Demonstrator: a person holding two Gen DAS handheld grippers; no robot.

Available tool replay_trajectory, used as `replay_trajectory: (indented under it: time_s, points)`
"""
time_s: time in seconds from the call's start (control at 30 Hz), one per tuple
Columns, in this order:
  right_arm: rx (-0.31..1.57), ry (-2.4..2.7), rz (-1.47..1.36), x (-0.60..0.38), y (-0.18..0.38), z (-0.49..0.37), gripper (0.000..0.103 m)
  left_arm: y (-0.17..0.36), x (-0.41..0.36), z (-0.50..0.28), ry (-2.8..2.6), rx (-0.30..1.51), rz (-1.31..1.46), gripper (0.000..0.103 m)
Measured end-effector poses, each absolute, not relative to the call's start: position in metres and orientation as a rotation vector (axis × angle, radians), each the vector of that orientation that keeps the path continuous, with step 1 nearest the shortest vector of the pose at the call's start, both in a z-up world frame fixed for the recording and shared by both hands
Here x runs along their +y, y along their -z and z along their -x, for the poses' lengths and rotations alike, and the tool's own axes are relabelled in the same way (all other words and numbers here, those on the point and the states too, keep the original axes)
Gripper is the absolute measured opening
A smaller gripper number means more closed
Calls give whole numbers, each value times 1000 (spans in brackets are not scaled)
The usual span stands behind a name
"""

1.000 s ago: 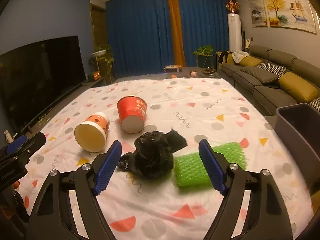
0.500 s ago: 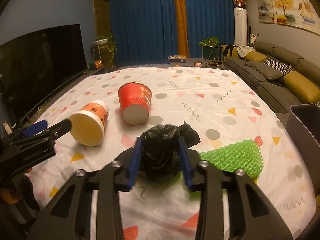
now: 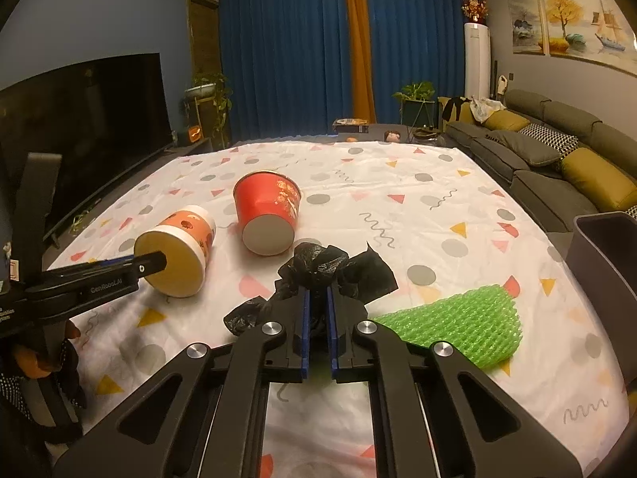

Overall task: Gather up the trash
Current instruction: 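Grasp the black plastic bag with the right gripper while the left gripper grasps the orange-and-white cup, then carry the black bag and orange-and-white cup over the grey bin and open both grippers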

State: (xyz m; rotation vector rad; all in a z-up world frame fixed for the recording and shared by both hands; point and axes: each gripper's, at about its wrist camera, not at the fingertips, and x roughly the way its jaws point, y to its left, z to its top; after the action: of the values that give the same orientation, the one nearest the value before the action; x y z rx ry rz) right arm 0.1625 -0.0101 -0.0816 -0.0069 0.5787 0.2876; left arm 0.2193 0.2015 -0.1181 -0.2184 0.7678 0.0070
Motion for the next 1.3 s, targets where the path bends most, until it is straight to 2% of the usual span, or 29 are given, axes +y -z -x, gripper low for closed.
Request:
replay_trajectory:
  time_s: [0.1, 0.23, 0.6, 1.3]
  points:
    - [568, -285, 9, -10, 81, -161, 8, 119, 200, -220, 8, 769, 219, 7]
    - [564, -280, 4, -11, 81, -161, 8, 118, 201, -218, 17, 754, 234, 2]
    - [542, -274, -4, -14, 77, -155, 4, 105, 203, -194, -2, 706, 243, 2]
    - [385, -284, -55, -53, 19, -88, 4, 56, 157, -116, 49, 589, 187, 2]
